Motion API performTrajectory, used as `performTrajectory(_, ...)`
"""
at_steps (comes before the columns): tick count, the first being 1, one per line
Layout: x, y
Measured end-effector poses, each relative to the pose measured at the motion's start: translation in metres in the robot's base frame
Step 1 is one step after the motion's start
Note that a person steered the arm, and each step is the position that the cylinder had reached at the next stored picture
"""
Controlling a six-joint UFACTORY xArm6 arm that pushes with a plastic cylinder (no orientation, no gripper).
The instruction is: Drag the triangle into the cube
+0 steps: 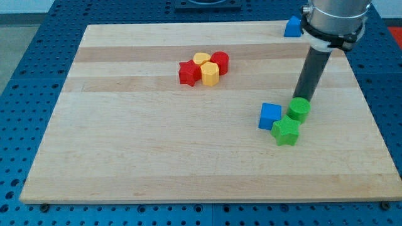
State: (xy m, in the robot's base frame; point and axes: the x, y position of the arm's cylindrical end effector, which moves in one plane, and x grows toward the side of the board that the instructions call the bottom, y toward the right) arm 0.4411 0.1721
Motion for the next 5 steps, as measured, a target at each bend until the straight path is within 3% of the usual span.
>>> performTrajectory(2,-0.008,-0.009)
performTrajectory(5,-0.131,0.039)
